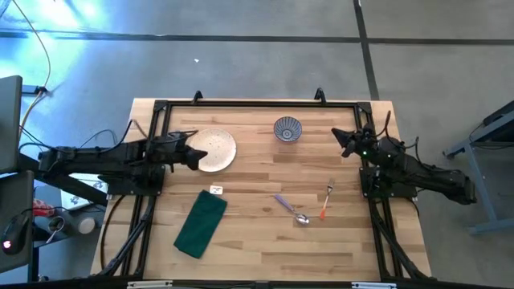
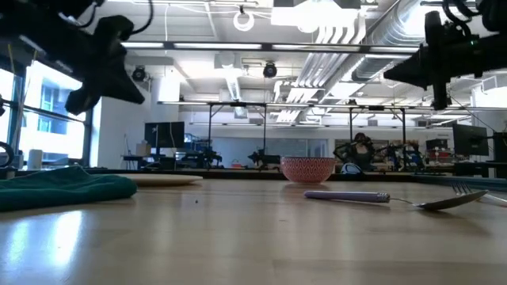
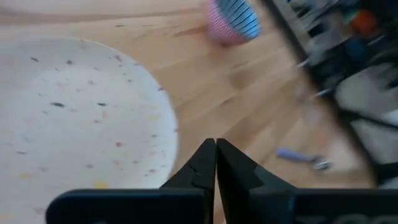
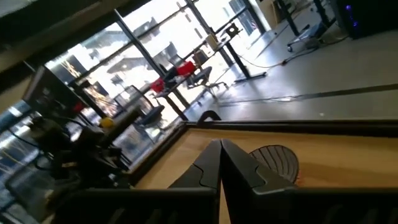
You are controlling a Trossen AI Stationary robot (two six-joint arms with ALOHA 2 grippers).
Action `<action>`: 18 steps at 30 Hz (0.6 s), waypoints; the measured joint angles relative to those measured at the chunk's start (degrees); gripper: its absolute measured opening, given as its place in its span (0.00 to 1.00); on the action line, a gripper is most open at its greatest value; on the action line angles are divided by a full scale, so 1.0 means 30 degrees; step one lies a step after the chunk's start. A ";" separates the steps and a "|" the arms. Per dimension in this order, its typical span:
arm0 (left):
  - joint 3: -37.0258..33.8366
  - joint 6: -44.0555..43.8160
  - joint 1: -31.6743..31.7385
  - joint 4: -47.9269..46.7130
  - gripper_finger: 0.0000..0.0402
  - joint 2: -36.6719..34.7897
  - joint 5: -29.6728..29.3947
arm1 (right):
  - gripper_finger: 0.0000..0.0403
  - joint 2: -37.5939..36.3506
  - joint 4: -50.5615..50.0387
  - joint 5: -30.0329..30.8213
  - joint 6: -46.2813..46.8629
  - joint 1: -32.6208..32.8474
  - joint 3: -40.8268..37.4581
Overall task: Set table place
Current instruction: Move the white plate to the center of the table
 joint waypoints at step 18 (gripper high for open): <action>0.9131 0.5697 0.2381 -0.5749 0.00 1.7412 -0.0421 | 0.00 0.6555 -0.6535 0.0946 -0.4434 0.0044 1.0592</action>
